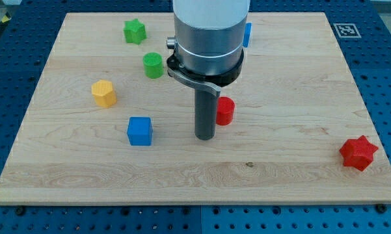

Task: Push the red circle towards right

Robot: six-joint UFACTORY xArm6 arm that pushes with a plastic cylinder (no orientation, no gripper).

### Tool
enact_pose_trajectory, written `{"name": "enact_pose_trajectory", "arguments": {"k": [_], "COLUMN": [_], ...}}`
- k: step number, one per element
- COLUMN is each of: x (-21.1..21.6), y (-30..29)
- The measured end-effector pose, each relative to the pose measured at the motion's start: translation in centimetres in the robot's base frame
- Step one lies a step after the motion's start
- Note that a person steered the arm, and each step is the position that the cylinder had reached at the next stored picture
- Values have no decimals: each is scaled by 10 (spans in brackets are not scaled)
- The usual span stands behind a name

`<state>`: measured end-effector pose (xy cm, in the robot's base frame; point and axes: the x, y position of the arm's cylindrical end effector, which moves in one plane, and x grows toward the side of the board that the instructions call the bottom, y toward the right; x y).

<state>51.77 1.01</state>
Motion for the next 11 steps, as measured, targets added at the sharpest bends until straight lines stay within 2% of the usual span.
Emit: {"name": "enact_pose_trajectory", "arguments": {"k": [2,3,4,5,7,11], "x": [-1,-14,-45,-47,-19,-22], "y": [-3,-6,-17,13,27,65]}}
